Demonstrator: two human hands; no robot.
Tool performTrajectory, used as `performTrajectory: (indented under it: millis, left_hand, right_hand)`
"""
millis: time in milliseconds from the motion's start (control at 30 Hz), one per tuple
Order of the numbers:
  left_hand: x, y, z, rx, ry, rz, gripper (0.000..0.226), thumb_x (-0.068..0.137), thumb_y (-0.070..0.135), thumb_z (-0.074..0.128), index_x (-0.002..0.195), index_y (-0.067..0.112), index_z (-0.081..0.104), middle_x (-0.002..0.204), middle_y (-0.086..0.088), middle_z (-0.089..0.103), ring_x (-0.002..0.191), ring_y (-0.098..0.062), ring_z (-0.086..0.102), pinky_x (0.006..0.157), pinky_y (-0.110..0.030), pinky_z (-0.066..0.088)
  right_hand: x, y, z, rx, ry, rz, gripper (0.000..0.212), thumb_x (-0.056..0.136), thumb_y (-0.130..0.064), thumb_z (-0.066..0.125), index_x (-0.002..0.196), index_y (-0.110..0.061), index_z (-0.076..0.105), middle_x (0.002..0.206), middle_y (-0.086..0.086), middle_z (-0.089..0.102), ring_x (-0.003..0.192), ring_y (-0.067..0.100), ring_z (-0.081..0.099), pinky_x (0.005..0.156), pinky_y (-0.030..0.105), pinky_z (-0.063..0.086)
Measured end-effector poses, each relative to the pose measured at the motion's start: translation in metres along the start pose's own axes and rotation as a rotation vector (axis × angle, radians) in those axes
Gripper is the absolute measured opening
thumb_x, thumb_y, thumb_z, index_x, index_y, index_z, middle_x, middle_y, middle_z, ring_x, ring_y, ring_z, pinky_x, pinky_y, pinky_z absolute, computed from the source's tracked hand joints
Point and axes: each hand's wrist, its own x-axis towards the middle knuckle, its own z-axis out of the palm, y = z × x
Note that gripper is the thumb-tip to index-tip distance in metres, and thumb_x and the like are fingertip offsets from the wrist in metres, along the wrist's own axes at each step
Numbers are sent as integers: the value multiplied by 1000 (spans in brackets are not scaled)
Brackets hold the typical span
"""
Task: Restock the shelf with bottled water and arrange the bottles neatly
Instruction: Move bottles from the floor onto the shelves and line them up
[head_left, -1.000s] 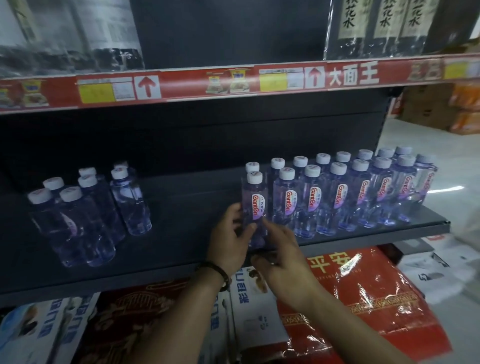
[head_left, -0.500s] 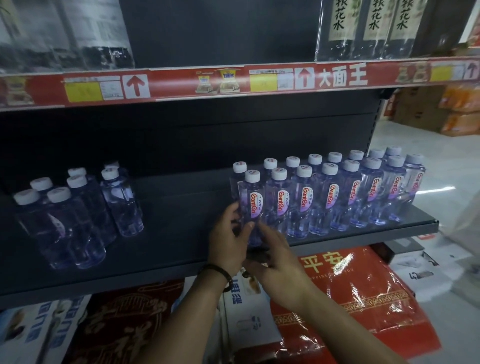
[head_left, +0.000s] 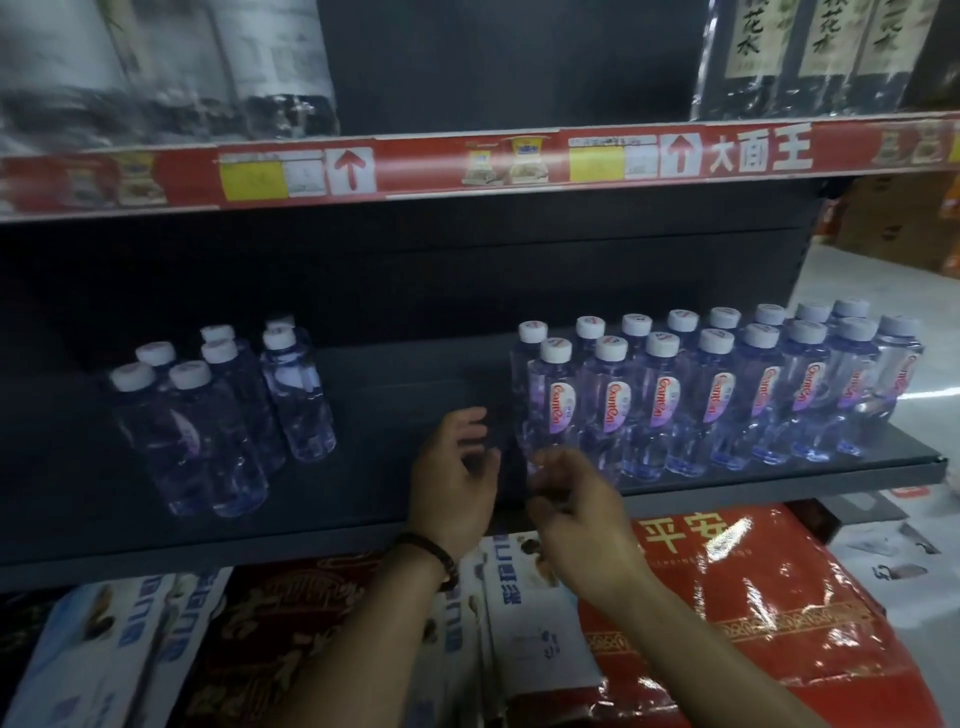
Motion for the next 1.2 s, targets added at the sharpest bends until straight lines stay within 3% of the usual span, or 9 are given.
performTrajectory:
  millis: [100,267,367,633,767,900,1000,1133,1200]
  left_hand:
    - [-11,-6,-63,144,152,59,35,97,10,69,121,34,63,114,13,65,100,2,66,88,-21,55]
    - [-18,-24,-164,302,532,94,35,93,6,66,114,32,56,109,3,58,98,-21,62,89,-51,56]
    - [-25,-28,-198,315,660,62,43,90,6,76,125,20,56,120,4,48,106,-10,54,99,-39,52]
    - [-18,-47,-216,172,556,-3,51,99,17,69,146,22,50,139,5,57,126,-10,57,111,-42,50]
    - [-11,-50,-211,177,573,-52,56,98,12,68,150,20,48,140,4,49,127,-8,51,115,-30,43]
    - [-6,-59,-211,249,545,-53,55,95,5,66,145,19,50,134,1,45,123,-16,52,112,-31,43]
    - [-5,-62,-209,270,528,-90,55,93,7,70,143,18,52,138,-6,45,127,-19,47,111,-28,36]
    - [-4,-60,-207,217,593,-116,43,93,7,71,129,16,50,131,-4,49,120,-21,52,106,-31,43]
    - [-4,-57,-202,161,598,-126,39,95,10,70,124,22,47,126,2,53,115,-17,57,106,-39,51]
  right_hand:
    - [8,-17,34,10,-29,-13,32,99,1,61,115,-27,62,98,-3,70,78,5,65,64,14,48]
    - [6,-59,110,69,-159,-46,30,96,0,62,109,-26,67,99,2,72,82,5,65,70,10,47]
    - [14,-89,145,67,-193,-97,28,96,-7,66,111,-31,66,102,-6,70,90,6,67,80,12,52]
    - [90,-152,201,48,-41,-202,21,91,-22,75,101,-29,58,109,-6,67,101,10,68,84,25,56]
    - [121,-156,212,101,-97,-97,62,84,-31,85,131,-21,46,113,-13,64,101,6,66,99,38,56]
    - [151,-133,226,0,-136,-124,26,80,-28,79,100,-26,61,101,-5,77,98,20,76,86,42,64]
    - [153,-127,229,-52,-176,-108,41,63,-41,69,98,-20,71,93,-2,79,91,21,77,83,46,65]
    - [124,-132,221,35,-134,-79,41,85,-18,82,110,-18,48,104,-3,66,94,14,68,76,29,55]
    - [123,-123,217,48,-100,-90,47,87,-23,85,108,-20,44,104,-3,66,97,15,69,79,30,56]
